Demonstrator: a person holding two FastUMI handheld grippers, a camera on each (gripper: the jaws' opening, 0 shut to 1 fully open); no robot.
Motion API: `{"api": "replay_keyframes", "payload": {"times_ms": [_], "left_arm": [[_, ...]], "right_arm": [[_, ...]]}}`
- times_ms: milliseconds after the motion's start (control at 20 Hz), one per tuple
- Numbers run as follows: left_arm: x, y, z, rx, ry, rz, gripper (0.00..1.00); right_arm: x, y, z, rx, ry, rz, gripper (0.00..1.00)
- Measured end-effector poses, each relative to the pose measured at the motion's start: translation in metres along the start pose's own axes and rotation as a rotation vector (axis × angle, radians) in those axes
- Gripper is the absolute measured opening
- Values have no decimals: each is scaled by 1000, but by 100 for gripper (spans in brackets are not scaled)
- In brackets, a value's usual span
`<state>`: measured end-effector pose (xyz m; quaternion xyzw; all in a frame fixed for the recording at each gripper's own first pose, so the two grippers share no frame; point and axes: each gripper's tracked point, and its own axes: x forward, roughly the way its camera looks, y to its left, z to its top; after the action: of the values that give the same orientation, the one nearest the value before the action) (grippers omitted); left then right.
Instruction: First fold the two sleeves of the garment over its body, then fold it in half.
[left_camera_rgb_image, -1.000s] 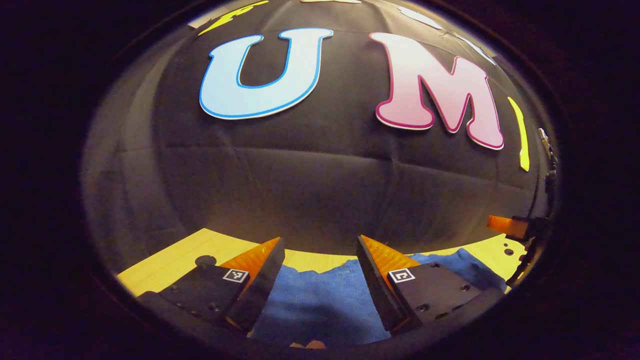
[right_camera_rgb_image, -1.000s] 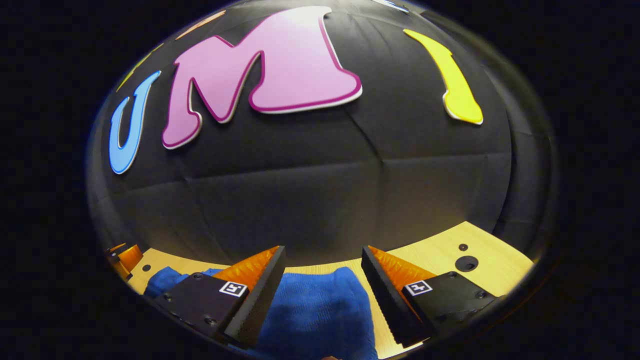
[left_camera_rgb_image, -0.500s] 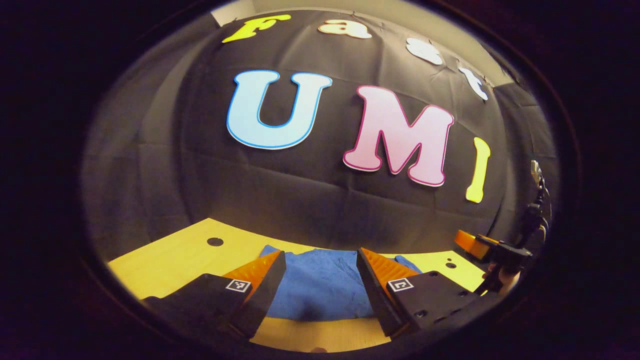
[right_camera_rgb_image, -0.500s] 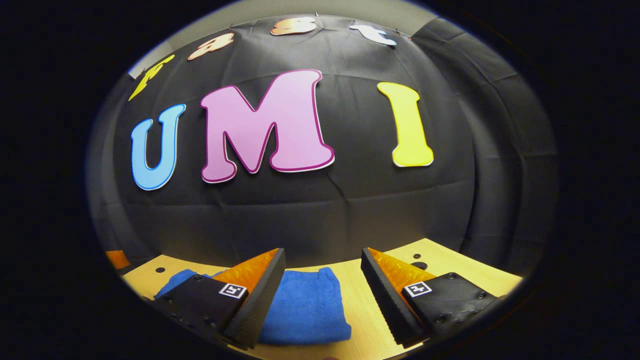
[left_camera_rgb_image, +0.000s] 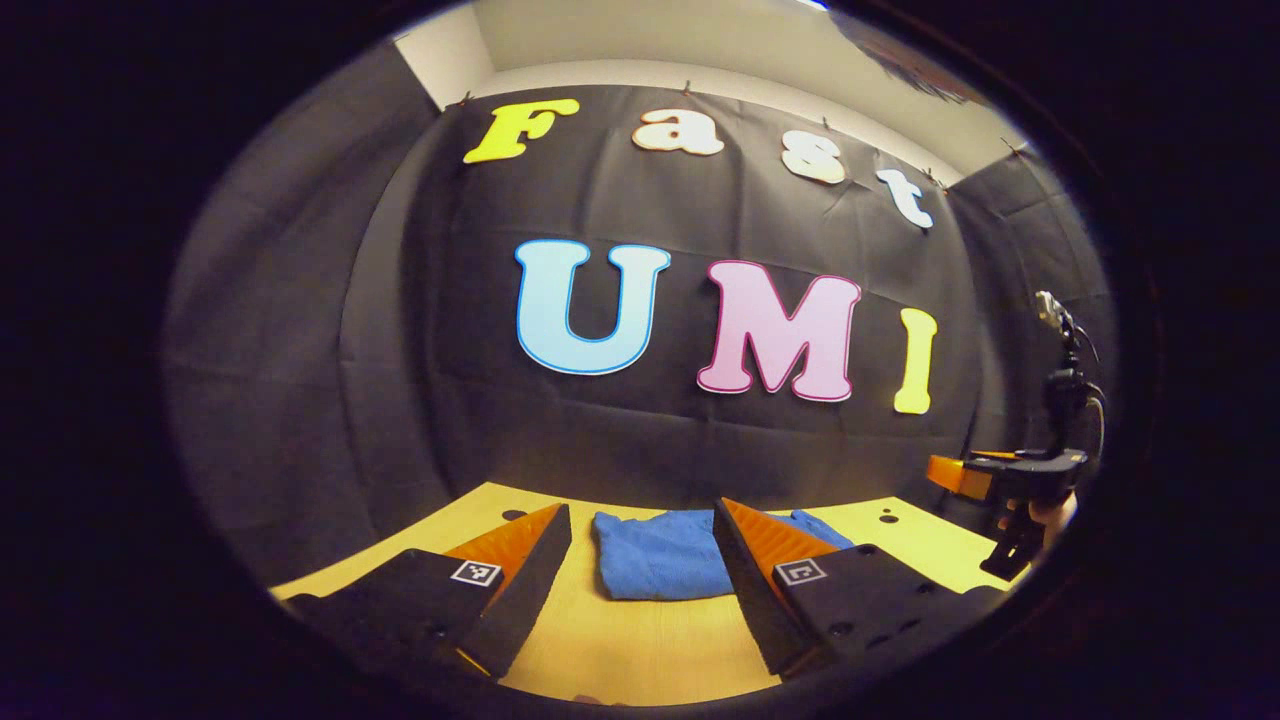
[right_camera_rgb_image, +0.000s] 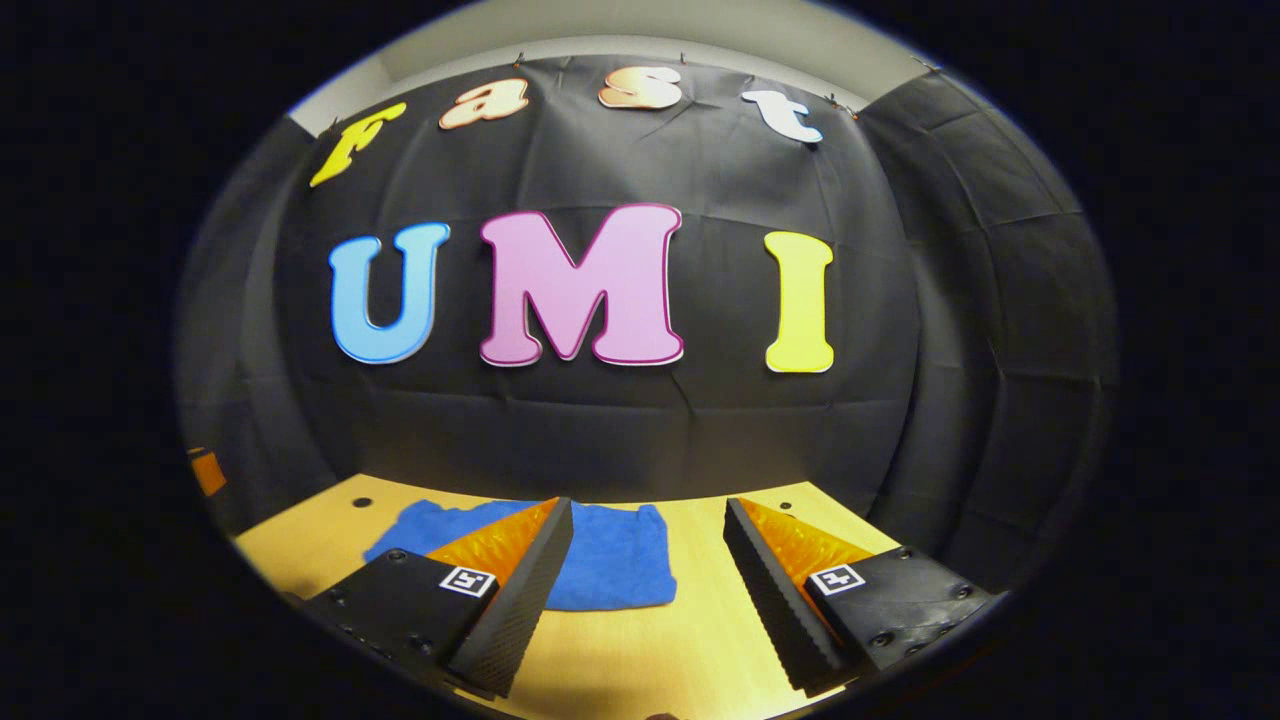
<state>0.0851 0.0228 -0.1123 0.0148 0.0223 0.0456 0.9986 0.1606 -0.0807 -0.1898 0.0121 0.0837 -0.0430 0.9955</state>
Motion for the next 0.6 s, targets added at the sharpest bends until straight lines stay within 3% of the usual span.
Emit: {"api": "replay_keyframes", "payload": {"times_ms": [200, 450, 600], "left_arm": [[-82, -20, 36, -23, -11, -36, 82], [-134, -34, 88, -88, -121, -49, 81], [-142, -44, 112, -75, -170, -65, 80]], "right_arm": [[-81, 5, 28, -33, 71, 89, 98], [-152, 5, 134, 34, -193, 94, 97], [-178, 32, 149, 107, -260, 156, 96]]}}
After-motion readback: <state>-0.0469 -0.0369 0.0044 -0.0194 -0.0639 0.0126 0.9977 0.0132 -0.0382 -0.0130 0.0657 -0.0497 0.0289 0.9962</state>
